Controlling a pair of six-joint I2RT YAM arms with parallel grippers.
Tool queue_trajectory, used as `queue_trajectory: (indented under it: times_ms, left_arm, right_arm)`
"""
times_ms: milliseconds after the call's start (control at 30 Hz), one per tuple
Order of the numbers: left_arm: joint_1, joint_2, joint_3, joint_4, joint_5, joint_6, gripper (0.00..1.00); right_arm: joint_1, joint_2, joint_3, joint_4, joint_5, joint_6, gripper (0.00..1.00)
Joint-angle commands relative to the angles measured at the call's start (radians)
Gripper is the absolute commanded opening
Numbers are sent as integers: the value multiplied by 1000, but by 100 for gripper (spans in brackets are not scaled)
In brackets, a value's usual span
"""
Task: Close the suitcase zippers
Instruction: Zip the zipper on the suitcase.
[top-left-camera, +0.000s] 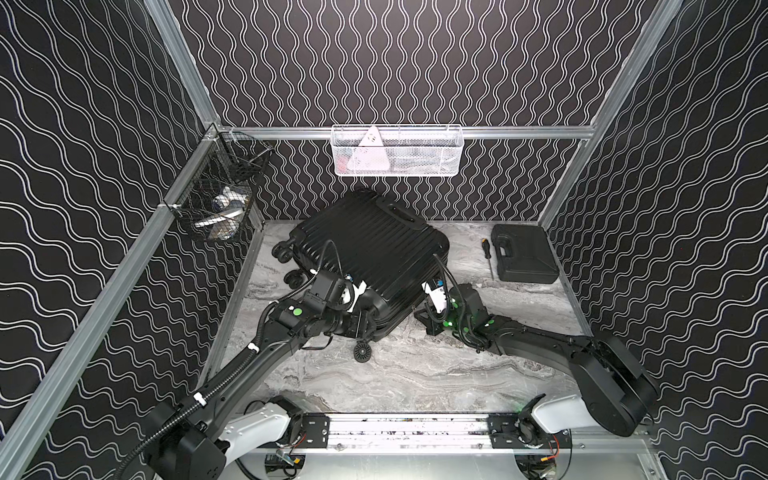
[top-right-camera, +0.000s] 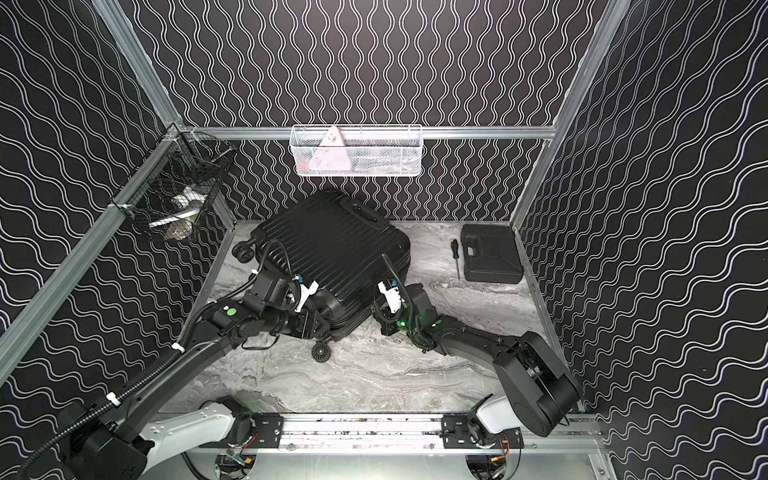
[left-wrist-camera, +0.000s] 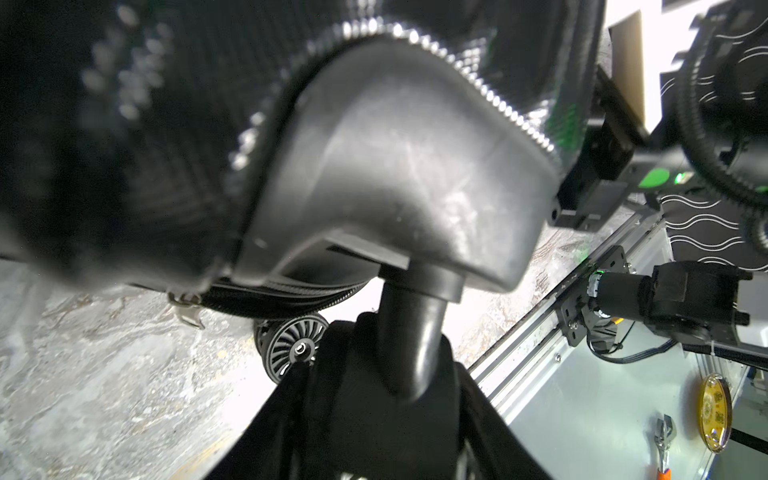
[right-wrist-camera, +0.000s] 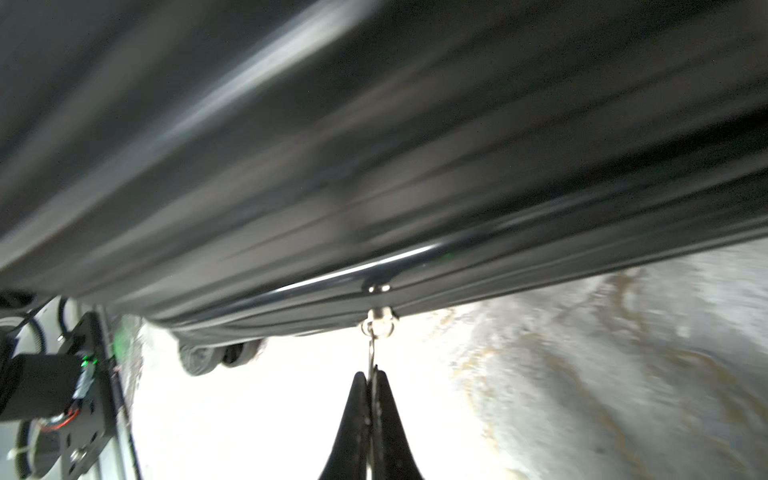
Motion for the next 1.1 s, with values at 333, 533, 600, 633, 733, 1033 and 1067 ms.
queue_trajectory:
  times_ms: [333, 533, 600, 633, 733, 1033, 1067]
  left_arm:
    - [0, 19, -13, 167, -83, -134, 17]
    - [0, 27, -15, 196, -45, -148, 18]
    - [0, 33, -14, 200, -36, -149, 18]
    - [0, 36, -15, 203, -29, -150, 17]
    - [0, 42, -17, 211, -11, -150, 17]
    - [-1, 49, -5, 223, 57, -93, 39]
    - [0, 48, 9, 201, 44, -69, 50]
  right_arm:
    - [156, 16, -6, 22, -55, 9, 0]
    - [187, 24, -3, 35, -71, 2, 0]
    - [197, 28, 2, 38, -78, 0, 0]
    - [199, 30, 5, 38, -81, -2, 0]
    - [210, 35, 12, 36, -93, -9, 0]
    - [229, 36, 23, 2, -116, -22, 0]
    - [228, 29, 15, 5, -93, -16, 0]
